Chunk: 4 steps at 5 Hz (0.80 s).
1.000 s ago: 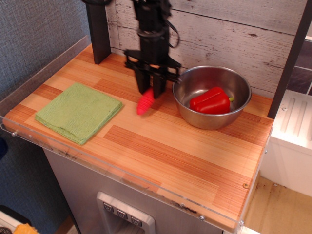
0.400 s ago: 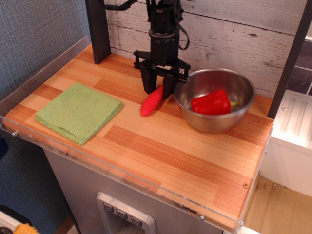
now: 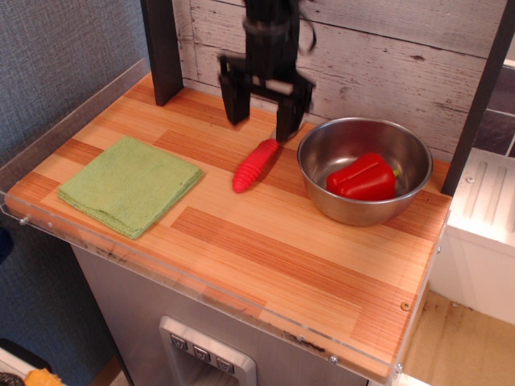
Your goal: Place fork next to pot with red pepper
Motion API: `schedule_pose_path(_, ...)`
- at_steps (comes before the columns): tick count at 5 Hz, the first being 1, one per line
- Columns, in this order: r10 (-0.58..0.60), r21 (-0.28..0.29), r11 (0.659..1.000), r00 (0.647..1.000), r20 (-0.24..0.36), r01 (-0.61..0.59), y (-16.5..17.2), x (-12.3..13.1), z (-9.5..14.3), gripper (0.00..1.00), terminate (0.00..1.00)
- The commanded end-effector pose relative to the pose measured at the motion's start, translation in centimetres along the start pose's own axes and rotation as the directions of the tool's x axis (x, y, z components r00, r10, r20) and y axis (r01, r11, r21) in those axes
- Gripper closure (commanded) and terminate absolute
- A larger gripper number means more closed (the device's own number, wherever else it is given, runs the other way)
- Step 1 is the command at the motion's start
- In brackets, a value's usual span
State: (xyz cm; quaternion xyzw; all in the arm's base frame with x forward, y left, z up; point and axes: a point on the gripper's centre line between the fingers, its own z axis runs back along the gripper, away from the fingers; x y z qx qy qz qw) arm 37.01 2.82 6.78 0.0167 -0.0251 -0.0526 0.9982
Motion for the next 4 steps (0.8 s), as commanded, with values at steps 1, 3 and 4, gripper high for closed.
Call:
schedule_pose_path(1, 0.023, 0.039, 0.999, 0.99, 0.136, -0.029, 1.0, -3.6, 7.2, 0.0, 0.0)
schedule_pose_path(3, 0.056, -0.027, 0.998, 0.987, 0.149, -0.053, 1.5, -4.9, 7.2, 0.0, 0.0)
schedule_pose_path(4, 0.056, -0.027, 0.998, 0.987, 0.149, -0.053, 1.5, -4.9, 7.2, 0.0, 1.0)
